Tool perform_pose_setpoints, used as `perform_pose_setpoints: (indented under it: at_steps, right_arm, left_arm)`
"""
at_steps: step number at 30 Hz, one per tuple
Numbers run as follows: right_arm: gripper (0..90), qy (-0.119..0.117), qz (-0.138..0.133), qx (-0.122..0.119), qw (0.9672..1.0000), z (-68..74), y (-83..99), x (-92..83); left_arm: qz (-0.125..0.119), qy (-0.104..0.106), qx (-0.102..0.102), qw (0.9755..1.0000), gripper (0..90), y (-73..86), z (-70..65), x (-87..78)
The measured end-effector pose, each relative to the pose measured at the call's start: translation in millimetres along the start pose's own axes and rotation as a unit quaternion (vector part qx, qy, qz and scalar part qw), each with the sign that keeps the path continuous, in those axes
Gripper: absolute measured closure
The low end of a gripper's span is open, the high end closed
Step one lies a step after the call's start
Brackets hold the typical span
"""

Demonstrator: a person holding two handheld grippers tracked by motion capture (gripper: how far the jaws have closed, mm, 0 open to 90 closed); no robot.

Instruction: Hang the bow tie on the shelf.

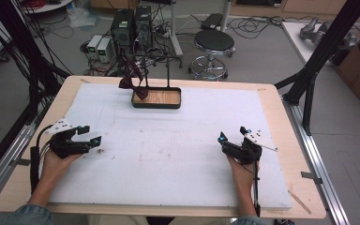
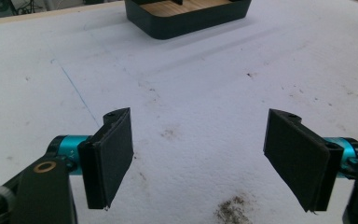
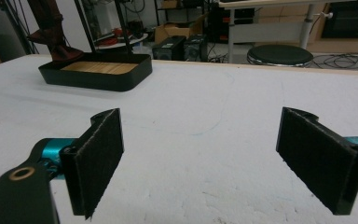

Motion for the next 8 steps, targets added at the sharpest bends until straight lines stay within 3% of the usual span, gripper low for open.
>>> perform_pose_setpoints:
  at_steps: [8]
  right_arm:
    - [14.1, 0.001, 0.003, -0.003, 1.0, 0.1, 0.2, -0.3]
  left_arm:
    - [0.004, -0.004, -0.008, 1.0, 20.7, 1.7, 3.8, 2.0]
Point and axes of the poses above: each handheld gripper's, and its own axes: x roughly forward along the jaws, y roughly out of its underside, z roughly to its left, the point moved 4 cm from there along x, roughly forward along the jaws, and after that the axes turned 6 degrees about y, right-handed, at the moved point
